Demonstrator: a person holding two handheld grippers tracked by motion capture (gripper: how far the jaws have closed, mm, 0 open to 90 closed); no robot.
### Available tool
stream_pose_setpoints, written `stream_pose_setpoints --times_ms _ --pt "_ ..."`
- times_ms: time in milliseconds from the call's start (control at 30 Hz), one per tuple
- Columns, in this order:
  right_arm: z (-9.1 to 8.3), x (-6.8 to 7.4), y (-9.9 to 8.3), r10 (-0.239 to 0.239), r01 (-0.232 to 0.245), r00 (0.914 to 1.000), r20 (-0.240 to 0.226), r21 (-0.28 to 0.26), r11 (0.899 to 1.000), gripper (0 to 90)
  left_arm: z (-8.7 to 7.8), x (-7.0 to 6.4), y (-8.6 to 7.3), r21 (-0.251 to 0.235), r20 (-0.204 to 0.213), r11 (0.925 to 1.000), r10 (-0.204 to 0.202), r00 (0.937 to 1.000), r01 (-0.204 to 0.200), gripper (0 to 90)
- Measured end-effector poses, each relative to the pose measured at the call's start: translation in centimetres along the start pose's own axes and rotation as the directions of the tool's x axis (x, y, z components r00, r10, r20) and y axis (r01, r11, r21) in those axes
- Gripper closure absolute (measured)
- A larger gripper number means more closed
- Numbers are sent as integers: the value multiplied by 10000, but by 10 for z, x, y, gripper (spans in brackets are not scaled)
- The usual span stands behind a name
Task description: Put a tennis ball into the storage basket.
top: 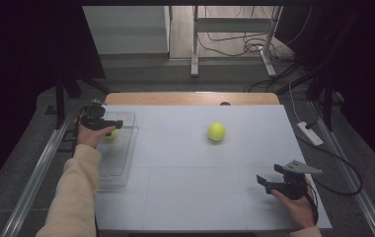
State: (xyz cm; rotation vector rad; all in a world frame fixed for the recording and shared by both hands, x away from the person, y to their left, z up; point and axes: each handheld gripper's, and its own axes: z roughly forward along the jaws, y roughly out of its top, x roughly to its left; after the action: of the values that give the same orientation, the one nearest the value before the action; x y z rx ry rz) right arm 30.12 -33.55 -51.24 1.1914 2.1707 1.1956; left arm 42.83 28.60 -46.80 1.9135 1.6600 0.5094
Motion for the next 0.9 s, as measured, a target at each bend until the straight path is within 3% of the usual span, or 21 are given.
stream_pose_setpoints --times_ms 400,700,900 --pt "0 0 0 3 -3 10000 4 -30 10000 140 -17 -9 -6 -590 651 9978 331 9973 -293 90" --pt "1 -1 0 65 -66 10000 -32 -45 10000 140 -27 -23 -8 -1032 1309 9929 732 9887 -599 98" --pt "1 -3 0 114 -114 9999 -74 -49 9999 140 -35 -32 -10 -1252 1463 9890 975 9844 -794 100"
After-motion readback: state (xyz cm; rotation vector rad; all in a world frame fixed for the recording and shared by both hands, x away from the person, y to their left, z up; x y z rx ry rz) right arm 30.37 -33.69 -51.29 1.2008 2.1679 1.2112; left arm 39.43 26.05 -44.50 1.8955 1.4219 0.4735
